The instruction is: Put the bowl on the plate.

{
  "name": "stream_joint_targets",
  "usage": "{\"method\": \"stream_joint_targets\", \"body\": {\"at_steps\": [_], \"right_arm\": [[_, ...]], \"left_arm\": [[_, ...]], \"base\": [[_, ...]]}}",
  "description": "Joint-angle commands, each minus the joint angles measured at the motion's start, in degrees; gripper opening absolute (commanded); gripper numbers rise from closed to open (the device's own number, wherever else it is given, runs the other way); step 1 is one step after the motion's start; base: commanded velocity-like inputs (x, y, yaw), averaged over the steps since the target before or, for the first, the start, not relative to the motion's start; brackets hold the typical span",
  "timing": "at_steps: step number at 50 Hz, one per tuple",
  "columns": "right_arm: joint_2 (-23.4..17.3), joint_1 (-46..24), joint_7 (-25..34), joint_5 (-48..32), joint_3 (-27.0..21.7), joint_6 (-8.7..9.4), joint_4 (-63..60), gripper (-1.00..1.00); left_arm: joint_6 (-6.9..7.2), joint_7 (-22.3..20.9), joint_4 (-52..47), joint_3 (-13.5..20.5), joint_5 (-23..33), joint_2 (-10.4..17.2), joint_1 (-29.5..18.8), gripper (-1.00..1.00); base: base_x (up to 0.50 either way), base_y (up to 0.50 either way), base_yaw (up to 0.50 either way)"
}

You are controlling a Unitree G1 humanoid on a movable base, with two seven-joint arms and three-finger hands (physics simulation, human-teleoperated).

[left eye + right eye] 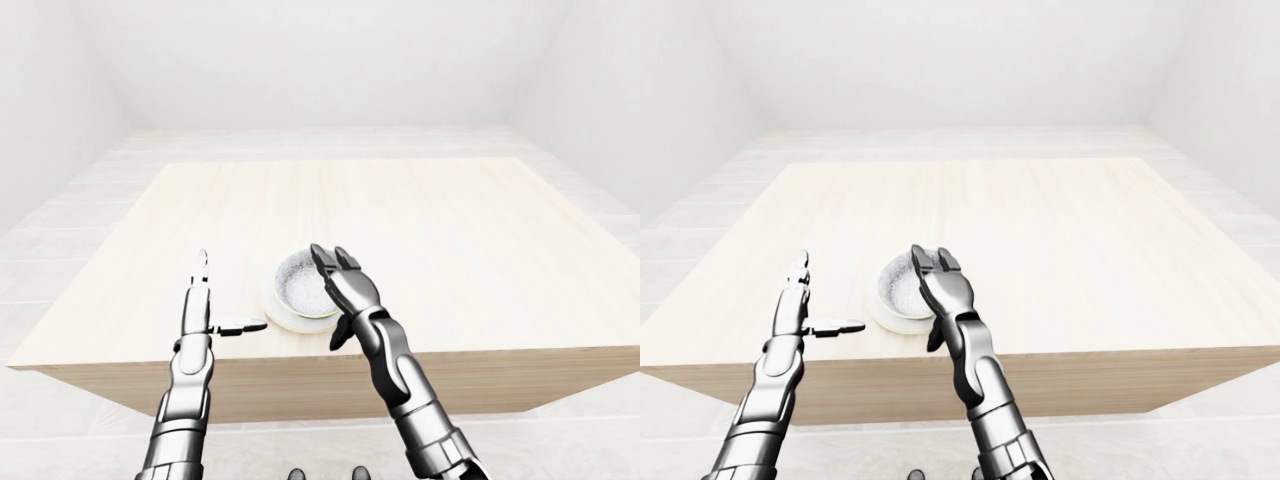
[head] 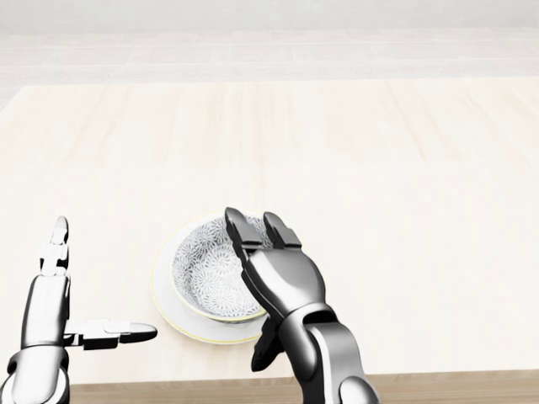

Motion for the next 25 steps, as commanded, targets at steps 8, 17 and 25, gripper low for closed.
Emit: {"method": "stream_joint_targets", "body": {"at_steps": [8, 17, 25], "right_arm": [[0.15, 0.75, 3.23, 1.36, -0.19, 0.0, -7.62, 1.0], [0.31, 2.1, 10.77, 2.85, 0.17, 0.0, -18.93, 1.0], [0.37, 3.63, 20.75, 2.45, 0.76, 0.0, -34.87, 1.0]], "left_arm": [[0.0, 0.23, 1.02, -0.18, 0.23, 0.03, -0.06, 1.0], [0.0, 0.08, 0.52, -0.09, 0.03, 0.06, -0.14, 1.0], [0.0, -0.04, 0.29, 0.11, -0.31, 0.21, -0.37, 1.0]], "base": [[0.0, 0.0, 0.0], [0.0, 0.0, 0.0], [0.0, 0.0, 0.0]]}}
